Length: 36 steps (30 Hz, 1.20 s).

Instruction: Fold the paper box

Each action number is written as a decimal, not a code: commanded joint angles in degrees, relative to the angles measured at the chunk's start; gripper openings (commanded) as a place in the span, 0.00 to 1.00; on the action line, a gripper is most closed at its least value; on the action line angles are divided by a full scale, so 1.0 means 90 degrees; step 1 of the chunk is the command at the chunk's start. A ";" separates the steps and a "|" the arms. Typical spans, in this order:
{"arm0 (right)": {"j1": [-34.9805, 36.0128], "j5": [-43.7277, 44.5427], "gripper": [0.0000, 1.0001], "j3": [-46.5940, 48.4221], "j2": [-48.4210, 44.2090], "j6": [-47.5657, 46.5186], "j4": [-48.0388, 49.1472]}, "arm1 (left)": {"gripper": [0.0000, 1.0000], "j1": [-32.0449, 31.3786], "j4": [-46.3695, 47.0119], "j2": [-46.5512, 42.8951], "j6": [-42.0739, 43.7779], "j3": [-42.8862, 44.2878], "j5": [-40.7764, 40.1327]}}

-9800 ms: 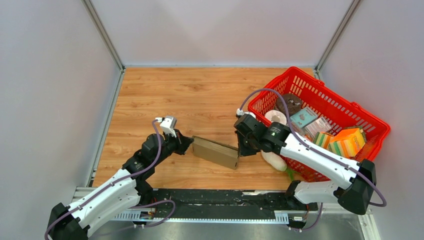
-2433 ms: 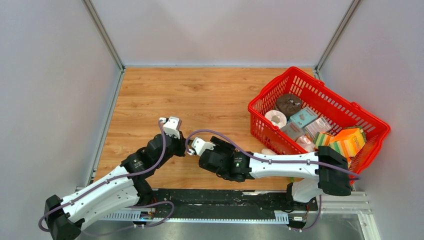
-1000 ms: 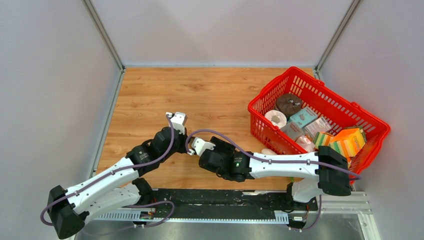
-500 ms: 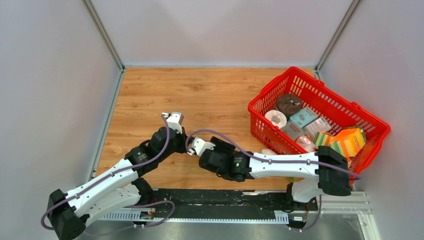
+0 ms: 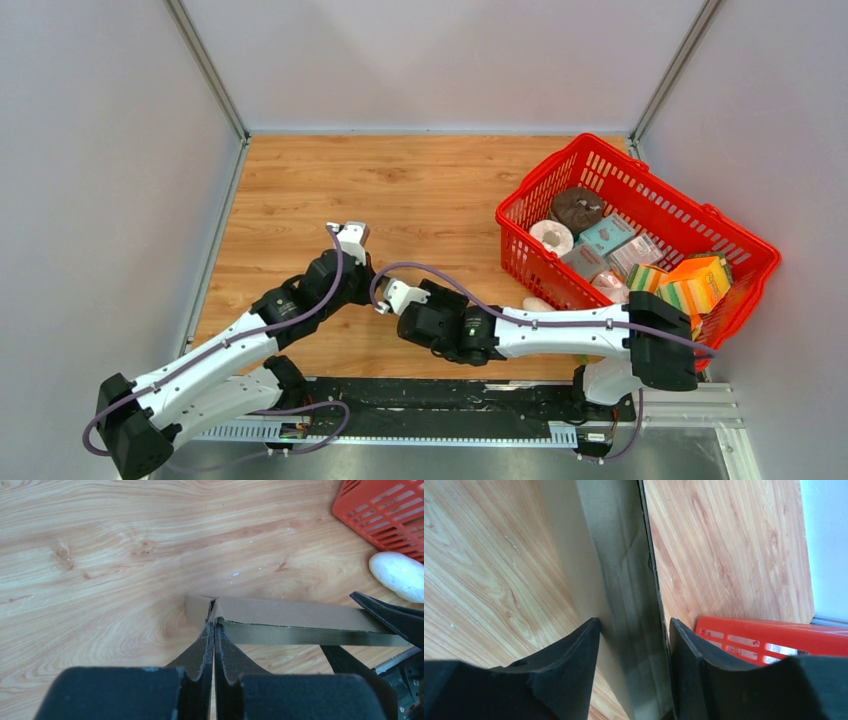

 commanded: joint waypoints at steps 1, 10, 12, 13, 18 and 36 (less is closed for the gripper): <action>-0.0016 0.0286 0.50 -0.0114 0.0197 0.0021 0.0226 | 0.11 0.0050 -0.0631 -0.0343 0.0105 0.0010 0.0025; 0.0013 0.0248 0.45 -0.0153 0.0110 -0.0047 0.0323 | 0.40 0.0653 -0.1110 -0.1193 0.0027 0.0420 0.0463; 0.0013 0.0160 0.45 -0.0163 0.0091 -0.0067 0.0343 | 0.49 0.1044 -0.0759 -0.1301 -0.0187 0.0391 0.1194; 0.0013 0.0131 0.45 -0.0163 0.0061 -0.0067 0.0362 | 0.51 0.1365 -0.0642 -0.1272 -0.0256 0.0420 0.1448; -0.0006 -0.0103 0.45 -0.0212 -0.0036 -0.0086 0.0421 | 0.56 0.1808 -0.0328 -0.0268 -0.0530 0.0917 0.2202; -0.0719 -0.0943 0.40 -0.0163 -0.0241 0.0079 0.0489 | 0.56 0.1857 0.0151 0.1022 -0.0530 0.1337 0.2476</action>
